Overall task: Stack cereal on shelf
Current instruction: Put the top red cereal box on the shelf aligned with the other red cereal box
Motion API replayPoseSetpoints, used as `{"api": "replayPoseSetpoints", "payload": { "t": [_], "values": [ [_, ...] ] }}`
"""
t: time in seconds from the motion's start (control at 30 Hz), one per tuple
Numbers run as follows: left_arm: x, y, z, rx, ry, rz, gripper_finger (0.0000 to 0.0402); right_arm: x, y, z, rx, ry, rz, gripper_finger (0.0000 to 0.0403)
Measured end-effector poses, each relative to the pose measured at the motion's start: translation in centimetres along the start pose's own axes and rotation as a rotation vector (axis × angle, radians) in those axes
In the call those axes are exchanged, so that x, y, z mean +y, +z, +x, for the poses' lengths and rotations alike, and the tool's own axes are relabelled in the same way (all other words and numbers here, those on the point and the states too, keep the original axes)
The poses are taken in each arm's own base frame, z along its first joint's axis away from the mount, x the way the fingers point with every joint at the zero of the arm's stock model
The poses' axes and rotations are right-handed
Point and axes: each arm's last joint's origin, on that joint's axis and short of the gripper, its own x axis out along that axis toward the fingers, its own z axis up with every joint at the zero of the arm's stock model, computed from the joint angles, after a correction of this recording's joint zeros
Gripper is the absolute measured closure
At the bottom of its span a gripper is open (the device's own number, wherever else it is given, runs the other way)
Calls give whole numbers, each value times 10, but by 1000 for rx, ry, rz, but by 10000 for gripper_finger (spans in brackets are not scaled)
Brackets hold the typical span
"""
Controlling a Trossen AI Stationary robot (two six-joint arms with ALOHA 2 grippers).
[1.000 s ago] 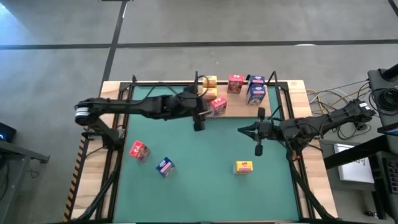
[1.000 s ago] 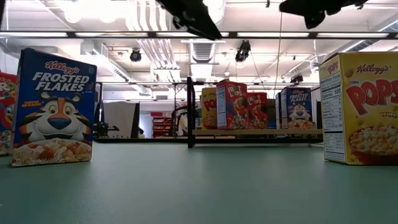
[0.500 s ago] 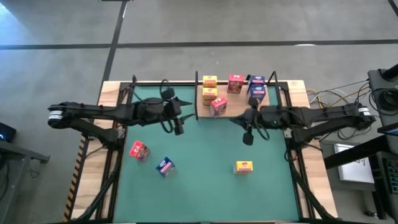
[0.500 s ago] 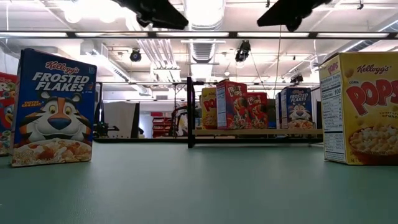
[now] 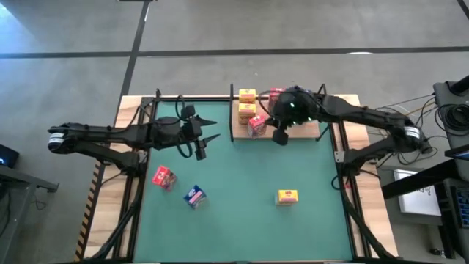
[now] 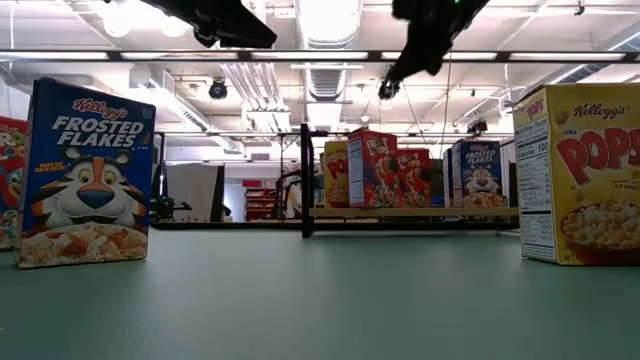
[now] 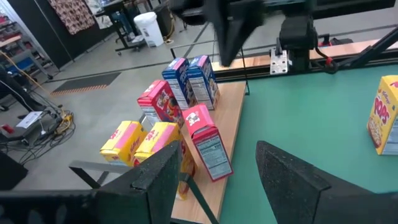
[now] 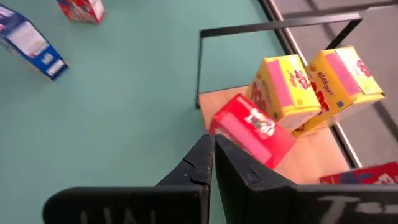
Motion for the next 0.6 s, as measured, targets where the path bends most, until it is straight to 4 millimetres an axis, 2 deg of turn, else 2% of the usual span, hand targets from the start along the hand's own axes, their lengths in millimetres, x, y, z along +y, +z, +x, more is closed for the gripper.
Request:
{"api": "replayPoseSetpoints", "payload": {
  "t": [0.33,0.5,0.6],
  "values": [
    [-1,-6,0,37,-7,12,209,-49,15,33,73,-37,-94,394],
    [-2,-8,0,51,-5,10,209,-59,17,45,100,-41,-109,391],
    [-2,-9,0,59,-7,6,209,-61,19,48,131,-32,-102,376]
  ]
}}
